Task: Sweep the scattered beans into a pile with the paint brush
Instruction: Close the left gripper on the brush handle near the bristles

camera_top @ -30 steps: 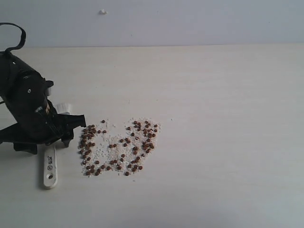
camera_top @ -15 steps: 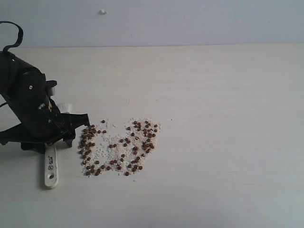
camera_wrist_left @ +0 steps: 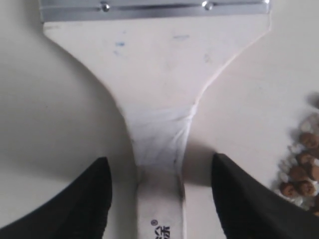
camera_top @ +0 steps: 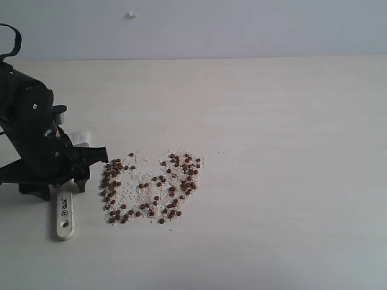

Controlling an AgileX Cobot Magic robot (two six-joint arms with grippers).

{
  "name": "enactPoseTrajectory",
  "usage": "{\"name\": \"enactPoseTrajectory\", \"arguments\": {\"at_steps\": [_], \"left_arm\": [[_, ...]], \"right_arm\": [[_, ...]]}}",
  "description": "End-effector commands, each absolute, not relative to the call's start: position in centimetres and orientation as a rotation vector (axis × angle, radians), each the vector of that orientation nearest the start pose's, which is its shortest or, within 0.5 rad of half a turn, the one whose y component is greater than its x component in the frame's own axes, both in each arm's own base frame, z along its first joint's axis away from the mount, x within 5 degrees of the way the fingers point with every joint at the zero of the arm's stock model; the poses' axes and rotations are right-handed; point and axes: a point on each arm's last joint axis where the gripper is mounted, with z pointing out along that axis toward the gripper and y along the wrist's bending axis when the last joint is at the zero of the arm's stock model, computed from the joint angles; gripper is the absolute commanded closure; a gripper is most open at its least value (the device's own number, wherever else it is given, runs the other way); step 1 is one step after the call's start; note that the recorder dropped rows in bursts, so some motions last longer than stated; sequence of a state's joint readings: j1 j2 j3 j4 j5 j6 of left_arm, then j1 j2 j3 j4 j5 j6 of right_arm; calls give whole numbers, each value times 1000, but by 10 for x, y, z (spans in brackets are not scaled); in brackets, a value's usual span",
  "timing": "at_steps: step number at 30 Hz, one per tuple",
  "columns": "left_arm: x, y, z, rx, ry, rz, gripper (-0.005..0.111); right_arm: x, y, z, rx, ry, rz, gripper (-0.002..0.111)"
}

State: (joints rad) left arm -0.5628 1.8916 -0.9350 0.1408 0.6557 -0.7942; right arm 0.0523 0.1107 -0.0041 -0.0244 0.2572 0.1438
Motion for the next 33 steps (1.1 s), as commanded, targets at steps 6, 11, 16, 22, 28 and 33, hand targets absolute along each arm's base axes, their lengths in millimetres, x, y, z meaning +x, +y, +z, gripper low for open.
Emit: {"name": "enactPoseTrajectory", "arguments": {"at_steps": [6, 11, 16, 22, 28, 33], "left_arm": [[265, -142, 102, -202, 3129, 78, 50], [267, -141, 101, -199, 3114, 64, 50], [268, -142, 96, -198, 3111, 59, 50], [267, -141, 77, -163, 3165, 104, 67], [267, -141, 77, -122, 3166, 101, 107], [271, -143, 91, -71, 3123, 59, 107]], "right_arm": [[62, 2, 185, 68, 1834, 107, 108], [62, 2, 185, 68, 1834, 107, 108], [62, 2, 185, 68, 1834, 107, 108], [62, 2, 185, 68, 1834, 107, 108], [62, 2, 185, 66, 1834, 106, 108], [62, 2, 185, 68, 1834, 107, 108]]}}
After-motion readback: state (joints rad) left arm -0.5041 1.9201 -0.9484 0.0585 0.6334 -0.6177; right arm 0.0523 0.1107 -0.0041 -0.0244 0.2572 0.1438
